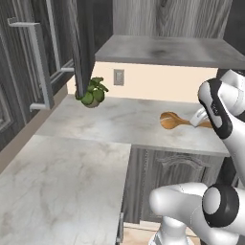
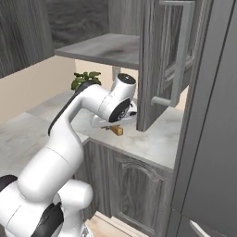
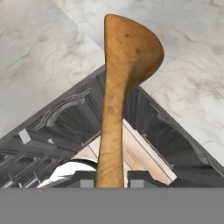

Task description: Organize the utensils by type. Pick up the wooden spoons from the counter and place them in the open cabinet. Then pick up the metallic utensils from the counter and place them in the open drawer.

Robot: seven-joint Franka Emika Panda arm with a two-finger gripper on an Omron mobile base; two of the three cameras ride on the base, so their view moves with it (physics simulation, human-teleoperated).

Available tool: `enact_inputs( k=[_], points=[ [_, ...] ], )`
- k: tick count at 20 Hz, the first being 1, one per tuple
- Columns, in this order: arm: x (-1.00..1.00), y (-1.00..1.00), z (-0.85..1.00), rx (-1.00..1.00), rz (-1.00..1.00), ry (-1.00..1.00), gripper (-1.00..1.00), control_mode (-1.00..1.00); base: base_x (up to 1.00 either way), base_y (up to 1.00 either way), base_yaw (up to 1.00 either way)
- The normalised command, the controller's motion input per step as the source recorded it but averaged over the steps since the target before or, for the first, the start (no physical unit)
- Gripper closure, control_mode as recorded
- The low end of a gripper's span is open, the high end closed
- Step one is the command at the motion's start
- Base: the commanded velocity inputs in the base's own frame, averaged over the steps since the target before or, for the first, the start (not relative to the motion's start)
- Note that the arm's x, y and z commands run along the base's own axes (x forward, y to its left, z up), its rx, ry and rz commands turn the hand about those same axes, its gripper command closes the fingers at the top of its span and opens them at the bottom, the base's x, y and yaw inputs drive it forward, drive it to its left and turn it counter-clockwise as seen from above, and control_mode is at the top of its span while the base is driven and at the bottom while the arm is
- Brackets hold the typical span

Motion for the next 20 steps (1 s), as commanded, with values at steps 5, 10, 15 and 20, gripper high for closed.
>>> enact_inputs(
  k=[5, 10, 15, 20],
  points=[
    [0.00, 0.00, 0.00, 0.00, 0.00, 0.00, 1.00, 1.00, 0.02, 0.00, -0.01],
    [0.00, 0.00, 0.00, 0.00, 0.00, 0.00, 1.00, 1.00, 0.00, 0.00, 0.00],
    [-0.06, 0.02, 0.33, 0.00, 0.08, -0.23, 1.00, -1.00, 0.00, 0.00, 0.00],
    [-0.03, 0.11, 0.63, -0.24, 0.02, -0.33, 1.00, -1.00, 0.00, 0.00, 0.00]
  ],
)
